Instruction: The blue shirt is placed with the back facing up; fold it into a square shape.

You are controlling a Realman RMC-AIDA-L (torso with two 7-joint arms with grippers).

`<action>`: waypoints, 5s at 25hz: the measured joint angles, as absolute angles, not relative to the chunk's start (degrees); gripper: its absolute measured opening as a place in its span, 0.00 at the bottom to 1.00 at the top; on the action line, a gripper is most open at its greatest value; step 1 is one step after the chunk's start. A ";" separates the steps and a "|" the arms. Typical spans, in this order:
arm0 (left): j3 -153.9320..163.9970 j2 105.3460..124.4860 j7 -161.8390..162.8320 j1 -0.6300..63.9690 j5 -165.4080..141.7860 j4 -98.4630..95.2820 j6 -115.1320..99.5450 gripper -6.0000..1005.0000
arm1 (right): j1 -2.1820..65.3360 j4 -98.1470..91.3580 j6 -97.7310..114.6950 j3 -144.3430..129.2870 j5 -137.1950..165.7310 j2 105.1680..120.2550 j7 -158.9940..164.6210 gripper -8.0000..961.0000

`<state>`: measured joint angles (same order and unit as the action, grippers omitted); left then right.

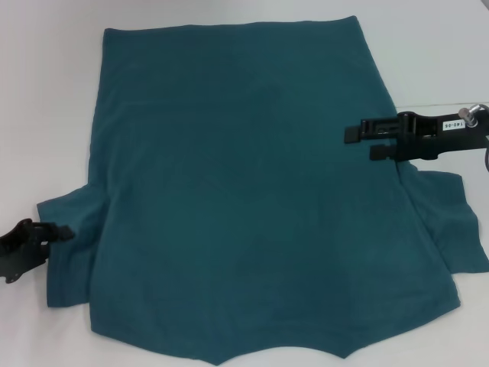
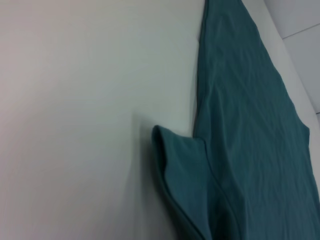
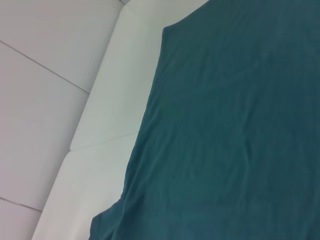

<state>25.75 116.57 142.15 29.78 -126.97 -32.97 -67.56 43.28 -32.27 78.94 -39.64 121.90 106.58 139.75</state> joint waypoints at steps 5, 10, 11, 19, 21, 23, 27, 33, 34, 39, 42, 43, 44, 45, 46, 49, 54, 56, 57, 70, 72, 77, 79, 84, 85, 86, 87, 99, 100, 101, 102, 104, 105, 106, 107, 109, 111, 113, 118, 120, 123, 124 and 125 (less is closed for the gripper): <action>25.75 116.51 142.27 29.92 -127.33 -33.33 -67.83 0.28 | 43.13 -32.17 78.95 -39.63 121.83 106.52 139.76 0.92; 26.33 116.13 142.25 30.22 -127.70 -35.19 -69.19 0.08 | 43.10 -32.07 78.93 -39.33 121.81 106.47 139.79 0.92; 26.75 116.05 142.12 30.33 -127.72 -35.72 -69.36 0.06 | 43.07 -32.07 78.93 -39.32 121.81 106.46 139.79 0.92; 31.21 115.23 140.48 30.67 -127.96 -40.16 -69.39 0.01 | 42.73 -32.01 78.79 -39.00 121.83 106.43 139.89 0.92; 31.73 115.23 139.62 30.72 -128.54 -41.91 -69.06 0.01 | 42.71 -31.99 78.81 -38.88 121.84 106.43 139.90 0.92; 32.09 115.23 138.74 30.78 -129.10 -43.36 -68.68 0.01 | 42.71 -31.99 78.91 -38.87 121.84 106.43 139.91 0.92; 33.61 115.34 137.30 31.15 -131.58 -47.22 -68.25 0.01 | 42.69 -31.99 78.94 -38.85 121.83 106.36 139.92 0.92; 33.31 114.33 139.19 33.39 -137.49 -48.57 -68.61 0.01 | 42.56 -31.99 78.98 -38.84 121.86 106.34 139.92 0.92; 33.39 114.29 139.84 33.54 -138.50 -49.06 -68.65 0.01 | 42.56 -31.99 78.98 -38.84 121.91 106.34 139.96 0.92; 33.70 114.25 142.98 33.86 -142.15 -52.15 -69.44 0.01 | 42.54 -31.99 79.02 -38.89 122.12 106.34 140.54 0.92; 33.70 114.21 144.09 34.21 -142.50 -53.09 -70.85 0.01 | 42.53 -32.00 79.02 -38.94 122.14 106.34 140.55 0.92; 33.73 114.18 144.53 34.41 -142.50 -53.15 -71.44 0.01 | 42.53 -32.03 79.02 -38.98 122.14 106.34 140.55 0.92; 33.78 114.16 145.15 34.77 -142.50 -53.16 -72.34 0.01 | 42.53 -32.04 79.03 -39.02 122.15 106.34 140.54 0.92; 33.82 114.16 145.90 35.12 -142.50 -53.17 -73.31 0.01 | 42.53 -32.06 79.01 -39.05 122.16 106.34 140.54 0.92; 33.88 114.23 146.53 35.53 -142.50 -53.17 -74.23 0.01 | 42.54 -32.05 79.02 -39.09 122.16 106.35 140.54 0.92; 34.34 114.68 148.93 37.24 -142.53 -53.13 -77.53 0.01 | 42.54 -32.05 78.99 -39.14 122.17 106.34 140.54 0.92; 37.89 114.86 153.87 40.39 -142.54 -54.09 -82.93 0.01 | 42.58 -32.02 79.13 -39.18 122.17 106.34 140.54 0.92; 40.08 114.89 155.87 41.48 -142.54 -54.28 -83.97 0.01 | 42.62 -32.01 79.14 -39.19 122.17 106.36 140.54 0.92; 41.10 114.96 156.75 42.02 -142.54 -54.31 -84.11 0.01 | 42.63 -32.00 79.14 -39.21 122.17 106.38 140.54 0.92; 45.08 116.15 158.97 49.77 -142.94 -42.94 -73.89 0.01 | 42.47 -31.99 79.16 -39.18 122.17 106.53 140.54 0.92; 45.01 116.28 159.98 50.31 -143.51 -41.68 -71.20 0.01 | 42.46 -31.96 79.15 -39.08 122.17 106.57 140.54 0.92; 44.33 116.94 162.37 50.17 -143.19 -40.35 -66.24 0.02 | 42.45 -31.92 79.13 -38.97 122.14 106.69 140.54 0.92; 44.18 116.93 162.82 50.40 -143.00 -38.60 -64.28 0.02 | 42.45 -31.91 79.12 -38.96 122.07 106.70 140.54 0.92; 44.16 117.00 162.98 50.99 -143.02 -35.04 -60.00 0.02 | 42.57 -31.90 79.09 -38.87 121.98 106.75 140.54 0.92; 44.21 117.06 162.97 51.00 -143.01 -34.94 -59.78 0.02 | 42.60 -31.90 79.07 -38.87 121.95 106.78 140.54 0.92; 44.41 117.10 162.80 51.01 -142.97 -34.84 -59.60 0.02 | 42.63 -31.90 79.06 -38.86 121.93 106.78 140.54 0.92; 44.77 117.19 162.45 51.08 -142.94 -34.81 -59.41 0.02 | 42.67 -31.90 79.06 -38.85 121.91 106.79 140.54 0.92; 45.89 118.38 157.70 51.69 -141.20 -35.49 -58.80 0.11 | 42.54 -31.90 79.09 -38.84 121.93 106.80 141.04 0.92; 45.92 118.56 157.68 51.83 -141.41 -35.50 -58.42 0.14 | 42.53 -31.90 79.09 -38.84 121.91 106.78 141.06 0.92; 45.94 118.62 157.70 51.89 -141.49 -35.50 -58.19 0.18 | 42.51 -31.90 79.08 -38.84 121.90 106.75 141.08 0.92; 45.94 118.64 157.71 51.91 -141.43 -35.49 -58.09 0.22 | 42.49 -31.90 79.08 -38.84 121.90 106.74 141.09 0.92; 45.90 118.65 157.33 51.92 -140.36 -35.50 -58.17 0.29 | 42.44 -31.90 79.06 -38.84 121.90 106.73 141.09 0.92; 45.87 118.65 156.68 51.92 -139.48 -35.50 -58.38 0.32 | 42.44 -31.90 79.04 -38.84 121.90 106.72 141.10 0.92; 45.82 118.65 155.91 51.90 -138.46 -35.50 -58.66 0.34 | 42.43 -31.90 78.93 -38.84 121.92 106.72 141.10 0.92; 45.70 118.65 154.88 51.80 -137.17 -35.49 -59.02 0.37 | 42.43 -31.90 78.91 -38.84 121.94 106.71 141.10 0.92; 45.42 118.56 154.37 51.49 -136.08 -35.48 -59.33 0.42 | 42.44 -31.90 78.89 -38.84 121.96 106.71 141.11 0.92; 44.97 118.17 154.48 50.72 -135.18 -35.50 -59.65 0.47 | 42.45 -31.92 78.94 -38.85 121.97 106.70 141.12 0.92; 44.59 117.84 154.21 49.39 -133.75 -35.96 -60.59 0.52 | 42.45 -32.11 78.97 -38.93 122.08 106.68 140.99 0.92; 44.07 118.04 141.52 42.56 -127.62 -40.79 -71.33 0.61 | 41.91 -32.37 79.13 -39.36 122.16 106.30 139.26 0.92; 42.97 118.82 132.61 39.61 -125.73 -43.63 -78.11 0.60 | 41.47 -32.43 79.27 -39.26 122.17 106.16 138.64 0.92; 41.09 120.76 120.57 34.94 -122.85 -48.00 -86.76 0.60 | 40.88 -32.57 79.72 -38.79 122.03 105.98 136.19 0.92; 40.93 121.25 118.22 33.75 -122.20 -48.93 -87.93 0.60 | 40.74 -32.61 79.83 -38.69 121.95 105.95 135.42 0.92; 40.87 121.79 115.83 32.42 -121.51 -49.94 -89.15 0.60 | 40.63 -32.65 79.59 -38.63 121.94 105.93 134.97 0.92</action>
<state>40.87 121.79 115.83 32.42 -121.51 -49.94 -89.15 40.63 -32.65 79.59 -38.63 121.94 105.93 134.97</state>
